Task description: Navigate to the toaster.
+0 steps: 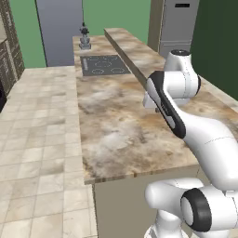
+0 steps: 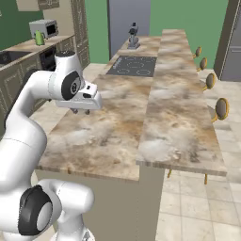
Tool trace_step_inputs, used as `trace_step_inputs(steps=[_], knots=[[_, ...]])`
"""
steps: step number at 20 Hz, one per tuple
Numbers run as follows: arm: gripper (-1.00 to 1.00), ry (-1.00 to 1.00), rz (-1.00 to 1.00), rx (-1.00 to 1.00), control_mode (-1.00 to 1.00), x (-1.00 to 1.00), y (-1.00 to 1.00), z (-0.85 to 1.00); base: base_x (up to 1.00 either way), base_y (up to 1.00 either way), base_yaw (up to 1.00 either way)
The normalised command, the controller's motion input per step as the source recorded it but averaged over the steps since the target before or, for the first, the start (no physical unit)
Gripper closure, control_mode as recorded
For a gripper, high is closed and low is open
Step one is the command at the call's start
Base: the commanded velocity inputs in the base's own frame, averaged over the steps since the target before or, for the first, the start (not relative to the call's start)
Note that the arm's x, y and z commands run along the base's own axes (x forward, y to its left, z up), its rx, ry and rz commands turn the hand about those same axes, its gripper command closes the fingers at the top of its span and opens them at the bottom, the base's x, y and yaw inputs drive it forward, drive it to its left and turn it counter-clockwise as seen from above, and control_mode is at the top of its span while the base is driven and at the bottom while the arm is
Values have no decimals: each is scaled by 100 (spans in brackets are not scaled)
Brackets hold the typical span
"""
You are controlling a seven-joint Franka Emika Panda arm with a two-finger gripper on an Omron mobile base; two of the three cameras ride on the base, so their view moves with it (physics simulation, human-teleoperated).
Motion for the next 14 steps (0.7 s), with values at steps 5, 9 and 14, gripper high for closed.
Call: trace_step_inputs(steps=[5, 9, 14], knots=[[-100, 0, 0, 0, 100, 0, 0, 0, 0, 3, 6], [-100, 0, 0, 0, 100, 0, 0, 0, -36, 1, 23], [-100, 0, 0, 0, 100, 0, 0, 0, -46, 0, 49]])
